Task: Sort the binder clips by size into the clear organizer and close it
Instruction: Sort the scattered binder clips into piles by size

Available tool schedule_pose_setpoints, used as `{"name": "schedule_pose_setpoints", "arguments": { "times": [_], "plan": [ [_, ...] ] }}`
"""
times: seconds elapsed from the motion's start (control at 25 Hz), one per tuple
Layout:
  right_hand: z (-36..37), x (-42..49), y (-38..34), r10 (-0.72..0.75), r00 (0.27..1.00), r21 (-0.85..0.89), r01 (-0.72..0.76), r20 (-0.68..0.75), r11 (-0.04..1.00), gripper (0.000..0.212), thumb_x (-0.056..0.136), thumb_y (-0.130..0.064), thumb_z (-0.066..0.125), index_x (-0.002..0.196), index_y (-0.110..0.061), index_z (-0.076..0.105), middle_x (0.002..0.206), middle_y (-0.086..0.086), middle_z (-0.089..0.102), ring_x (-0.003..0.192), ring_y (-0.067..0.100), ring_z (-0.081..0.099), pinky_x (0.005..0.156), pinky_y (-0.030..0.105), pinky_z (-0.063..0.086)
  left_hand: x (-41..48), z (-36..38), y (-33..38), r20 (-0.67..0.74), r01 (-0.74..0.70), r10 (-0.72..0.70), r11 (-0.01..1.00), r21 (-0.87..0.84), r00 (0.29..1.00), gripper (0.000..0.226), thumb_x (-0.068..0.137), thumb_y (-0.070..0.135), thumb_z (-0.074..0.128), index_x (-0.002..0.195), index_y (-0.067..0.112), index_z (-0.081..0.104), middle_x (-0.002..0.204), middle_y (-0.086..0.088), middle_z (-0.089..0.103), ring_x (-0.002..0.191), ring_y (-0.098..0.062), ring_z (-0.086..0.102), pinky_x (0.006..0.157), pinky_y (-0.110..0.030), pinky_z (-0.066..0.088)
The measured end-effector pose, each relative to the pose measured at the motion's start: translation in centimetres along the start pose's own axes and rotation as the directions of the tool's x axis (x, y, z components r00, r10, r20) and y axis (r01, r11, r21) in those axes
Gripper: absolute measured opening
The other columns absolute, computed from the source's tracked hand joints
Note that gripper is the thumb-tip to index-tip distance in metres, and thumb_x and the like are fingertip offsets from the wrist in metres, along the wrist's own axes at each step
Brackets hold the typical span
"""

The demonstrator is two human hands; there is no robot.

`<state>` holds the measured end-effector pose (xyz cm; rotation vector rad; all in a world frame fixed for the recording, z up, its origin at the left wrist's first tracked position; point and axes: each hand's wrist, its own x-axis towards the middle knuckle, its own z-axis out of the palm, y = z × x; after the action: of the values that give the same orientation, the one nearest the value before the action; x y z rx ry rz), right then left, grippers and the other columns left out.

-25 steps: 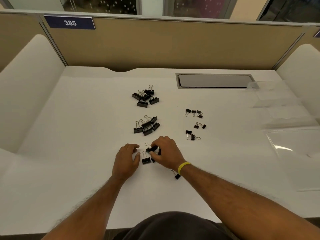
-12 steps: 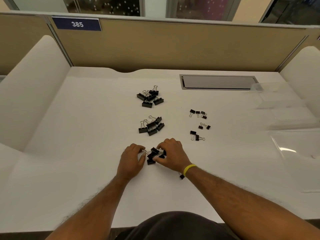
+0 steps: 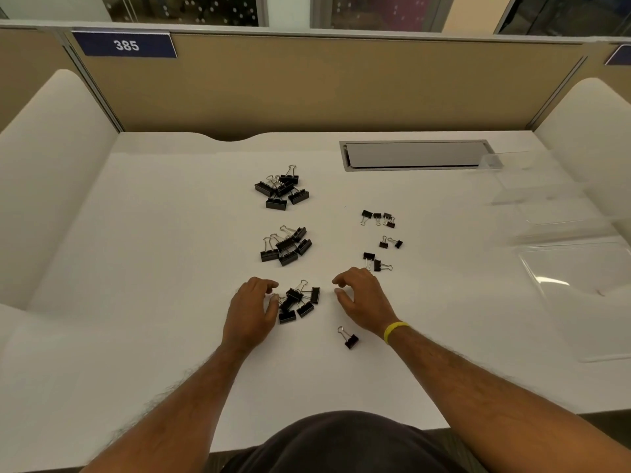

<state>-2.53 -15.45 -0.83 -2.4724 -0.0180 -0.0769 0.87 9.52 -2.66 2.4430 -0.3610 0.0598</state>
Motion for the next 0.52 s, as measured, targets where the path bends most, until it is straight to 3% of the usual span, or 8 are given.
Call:
{"name": "schedule_pose_setpoints", "arguments": {
  "times": [0.32,0.44,0.52],
  "plan": [
    [-1.3,-3.0,3.6,0.135,0.991,0.069,-0.134,-0.015,0.989,0.014,0.089,-0.012,0.055,0.098,-0.02,0.063,0.089,-0.005,0.059,0.084,0.011,0.054,0.078,0.03,0.049,0.2,1.4,3.7,0.071,-0.27,0.266,0.961,0.054,0.961,0.015,0.088,0.023,0.053,0.101,0.02,0.06,0.092,0.006,0.058,0.083,-0.014,0.054,0.073,-0.03,0.042],
    [-1.5,-4.6,3.9,0.085,0.996,0.039,-0.086,0.012,0.996,0.01,0.089,-0.026,0.062,0.097,-0.02,0.063,0.086,-0.007,0.058,0.079,0.008,0.053,0.074,0.029,0.049,-0.3,2.7,5.1,0.148,-0.378,0.367,0.925,0.049,0.918,0.015,0.089,0.023,0.054,0.103,0.022,0.059,0.094,0.007,0.058,0.086,-0.012,0.053,0.076,-0.027,0.04],
    [-1.3,-5.6,3.6,-0.015,0.998,0.012,0.015,0.059,1.0,0.024,0.085,-0.041,0.066,0.095,-0.019,0.063,0.085,-0.008,0.057,0.078,0.007,0.052,0.072,0.024,0.046,-0.6,3.4,5.8,0.18,-0.437,0.421,0.897,0.059,0.889,0.017,0.089,0.025,0.054,0.104,0.022,0.06,0.095,0.007,0.059,0.09,-0.012,0.054,0.079,-0.026,0.04]
  ]
}}
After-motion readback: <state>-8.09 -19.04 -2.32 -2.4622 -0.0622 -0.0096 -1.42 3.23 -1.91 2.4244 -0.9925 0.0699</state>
